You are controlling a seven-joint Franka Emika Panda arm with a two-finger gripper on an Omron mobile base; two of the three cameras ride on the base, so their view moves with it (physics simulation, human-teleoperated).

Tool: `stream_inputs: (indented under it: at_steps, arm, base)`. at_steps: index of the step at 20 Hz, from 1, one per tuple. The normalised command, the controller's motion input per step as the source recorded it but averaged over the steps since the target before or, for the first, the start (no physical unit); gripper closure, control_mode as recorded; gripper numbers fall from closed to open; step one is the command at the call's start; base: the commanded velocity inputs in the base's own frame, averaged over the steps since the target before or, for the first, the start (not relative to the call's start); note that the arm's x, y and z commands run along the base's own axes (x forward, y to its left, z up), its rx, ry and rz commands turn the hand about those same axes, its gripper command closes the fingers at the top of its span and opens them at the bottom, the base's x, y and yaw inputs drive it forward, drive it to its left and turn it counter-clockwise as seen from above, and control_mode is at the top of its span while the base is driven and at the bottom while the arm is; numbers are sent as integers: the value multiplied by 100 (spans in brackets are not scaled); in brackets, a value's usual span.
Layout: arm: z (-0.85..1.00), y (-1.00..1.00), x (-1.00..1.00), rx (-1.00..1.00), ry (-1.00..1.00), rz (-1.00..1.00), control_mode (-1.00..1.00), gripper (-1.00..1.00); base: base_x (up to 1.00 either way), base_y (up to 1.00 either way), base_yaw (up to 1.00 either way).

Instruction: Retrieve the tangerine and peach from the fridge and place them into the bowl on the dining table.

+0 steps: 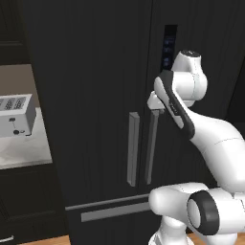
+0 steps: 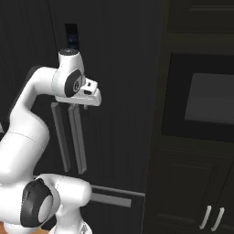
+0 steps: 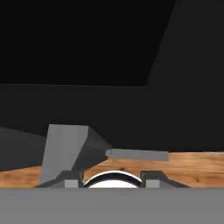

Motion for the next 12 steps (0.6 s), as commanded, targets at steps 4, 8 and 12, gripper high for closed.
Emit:
stream_inputs:
  at_steps: [4,8,12]
  arm:
    - [0,0,-45,0,-17,-1,-100,-100]
    - [-8,0,-80,0,-34,0,-100,-100]
    - [-17,0,-70,0,-36,0,-100,-100]
  base:
    - [0,0,0]
    - [0,0,0]
    - [0,0,0]
